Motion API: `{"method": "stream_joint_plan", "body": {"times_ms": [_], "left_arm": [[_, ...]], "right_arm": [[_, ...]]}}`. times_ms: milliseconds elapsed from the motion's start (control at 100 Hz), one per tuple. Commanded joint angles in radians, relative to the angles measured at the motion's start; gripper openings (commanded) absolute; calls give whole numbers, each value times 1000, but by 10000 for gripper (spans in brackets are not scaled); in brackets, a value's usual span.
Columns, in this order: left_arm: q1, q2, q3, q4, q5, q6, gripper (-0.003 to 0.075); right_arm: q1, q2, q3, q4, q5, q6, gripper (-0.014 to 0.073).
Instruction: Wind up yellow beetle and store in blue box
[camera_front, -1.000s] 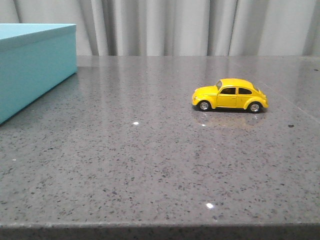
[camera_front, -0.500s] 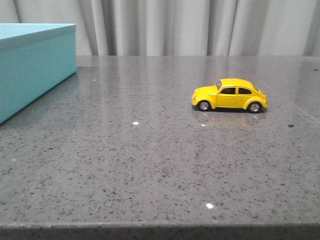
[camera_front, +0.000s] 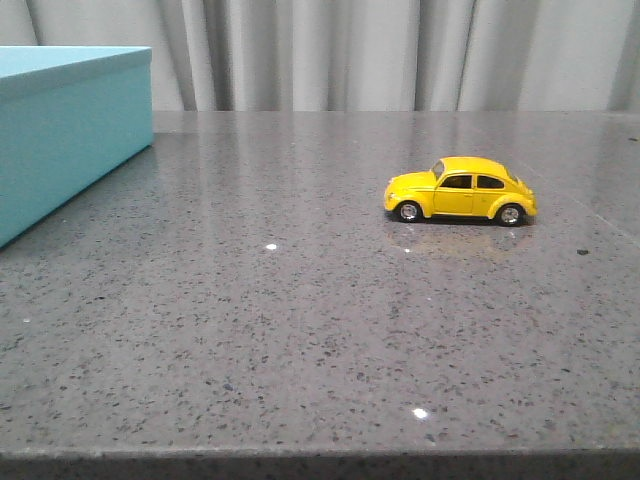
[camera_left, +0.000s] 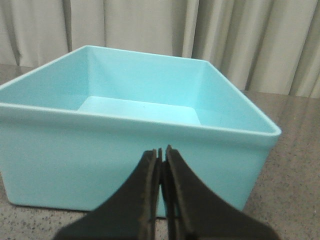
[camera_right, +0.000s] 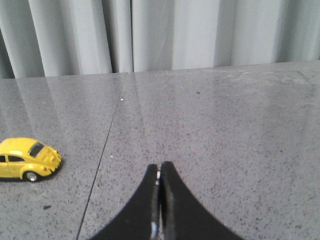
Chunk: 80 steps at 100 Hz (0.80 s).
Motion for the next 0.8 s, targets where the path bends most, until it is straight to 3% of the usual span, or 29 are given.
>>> {"method": "stream_joint_plan", "body": {"times_ms": [0,500,790], "left_arm": [[-4,66,-95,-11,-46,-7,-19],[-4,402,-409,-11,-35,-7,-19],[-4,425,-416,-11,-61,-7,-19]], "right_arm": [[-1,43,-88,-3,-9,-5,-59],[0,419,-447,8,241,-5,-59],[0,441,-460,12,220,-5,-59]]}}
